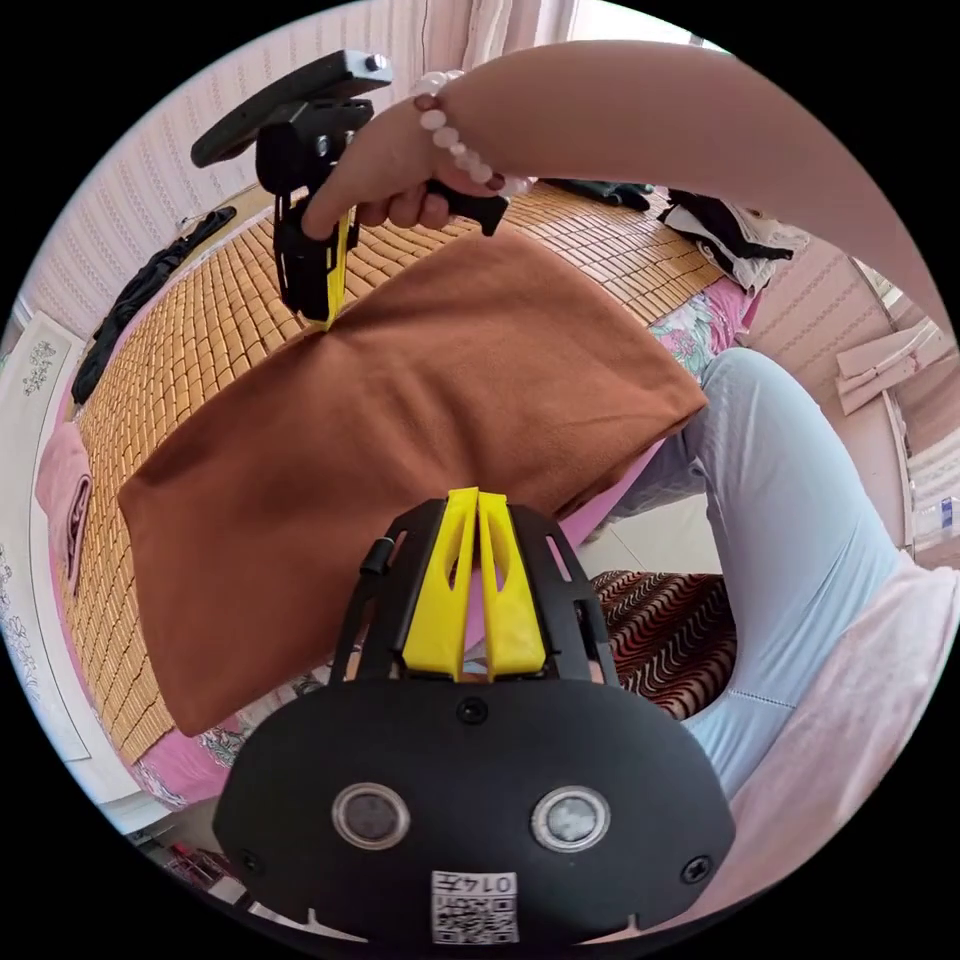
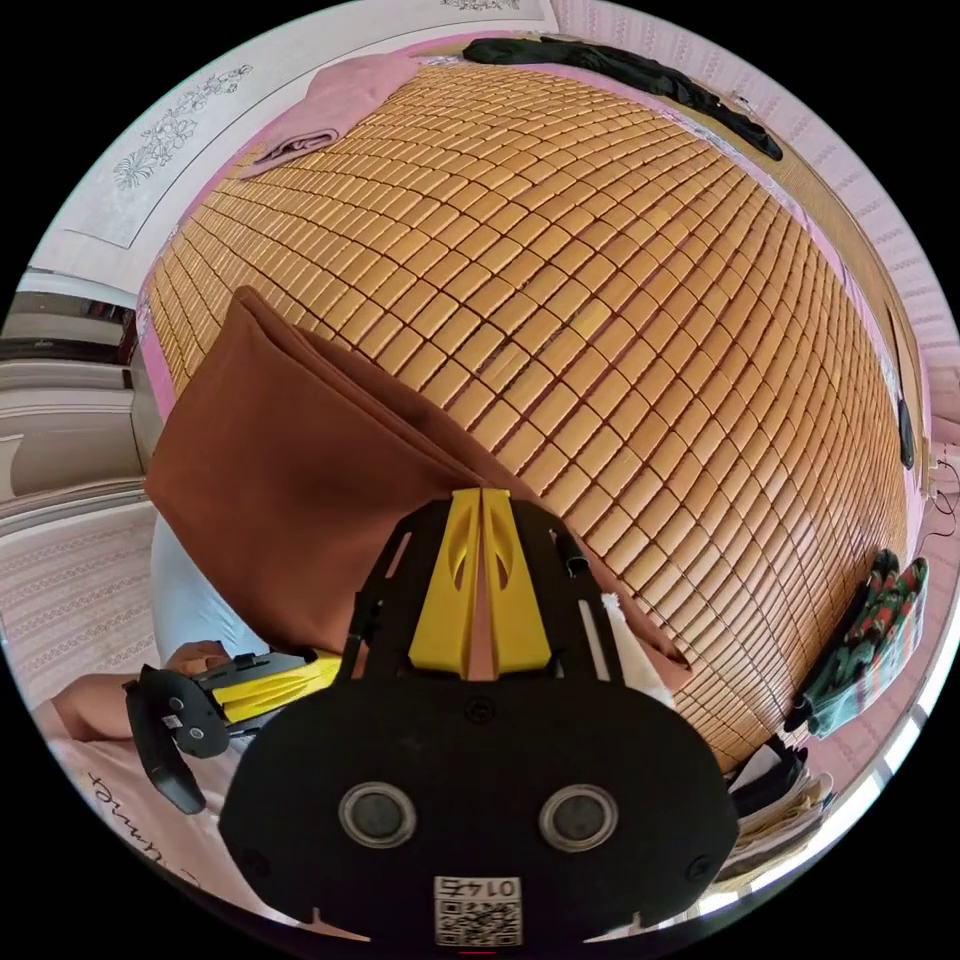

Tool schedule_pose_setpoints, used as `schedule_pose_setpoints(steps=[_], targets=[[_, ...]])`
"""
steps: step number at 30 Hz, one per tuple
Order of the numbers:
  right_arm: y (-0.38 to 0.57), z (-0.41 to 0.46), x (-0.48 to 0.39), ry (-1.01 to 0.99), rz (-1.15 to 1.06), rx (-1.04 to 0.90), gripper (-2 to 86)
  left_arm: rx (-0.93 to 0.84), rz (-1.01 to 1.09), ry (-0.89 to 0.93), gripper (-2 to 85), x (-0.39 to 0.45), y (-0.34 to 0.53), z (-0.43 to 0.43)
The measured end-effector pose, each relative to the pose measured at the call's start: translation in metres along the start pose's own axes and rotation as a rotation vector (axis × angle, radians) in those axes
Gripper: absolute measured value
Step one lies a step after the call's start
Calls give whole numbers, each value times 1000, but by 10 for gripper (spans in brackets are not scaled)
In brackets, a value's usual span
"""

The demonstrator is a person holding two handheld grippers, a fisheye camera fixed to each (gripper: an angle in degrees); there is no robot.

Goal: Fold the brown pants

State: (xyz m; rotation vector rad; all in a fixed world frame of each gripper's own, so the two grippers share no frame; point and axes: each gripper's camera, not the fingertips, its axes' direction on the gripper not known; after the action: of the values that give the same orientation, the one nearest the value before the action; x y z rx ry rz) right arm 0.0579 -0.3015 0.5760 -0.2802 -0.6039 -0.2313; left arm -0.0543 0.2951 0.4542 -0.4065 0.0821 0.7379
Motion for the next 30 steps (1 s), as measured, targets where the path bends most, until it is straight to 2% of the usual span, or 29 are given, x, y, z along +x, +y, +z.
schedule_pose_setpoints(steps=[3, 6, 12, 16, 18, 21, 24, 26, 30], targets=[[9, 0, 6, 4, 62, 35, -8, 24, 76, -73, -10, 16, 7, 13], [22, -15, 20, -42, 71, 42, -8, 14, 72, -40, -10, 15, 7, 17], [65, -56, 38, -63, 47, 118, -8, -19, 272, -244, -9, 62, 15, 5], [181, -122, 62, -29, 159, 395, -5, 155, 226, -205, -7, 78, 39, -31], [250, -141, 82, -33, 269, 459, 0, 204, 182, -170, -4, 81, 44, -38], [357, -143, 116, -162, 460, 484, 40, 206, 143, -45, 36, 87, 39, -34], [429, -132, 144, -411, 616, 456, 189, 248, 217, -30, 82, 102, 34, -34], [464, -128, 154, -550, 650, 464, 193, 254, 219, -27, 102, 108, 30, -35], [480, -116, 169, -554, 679, 301, 170, 244, 239, 2, 133, 120, 22, -33]])
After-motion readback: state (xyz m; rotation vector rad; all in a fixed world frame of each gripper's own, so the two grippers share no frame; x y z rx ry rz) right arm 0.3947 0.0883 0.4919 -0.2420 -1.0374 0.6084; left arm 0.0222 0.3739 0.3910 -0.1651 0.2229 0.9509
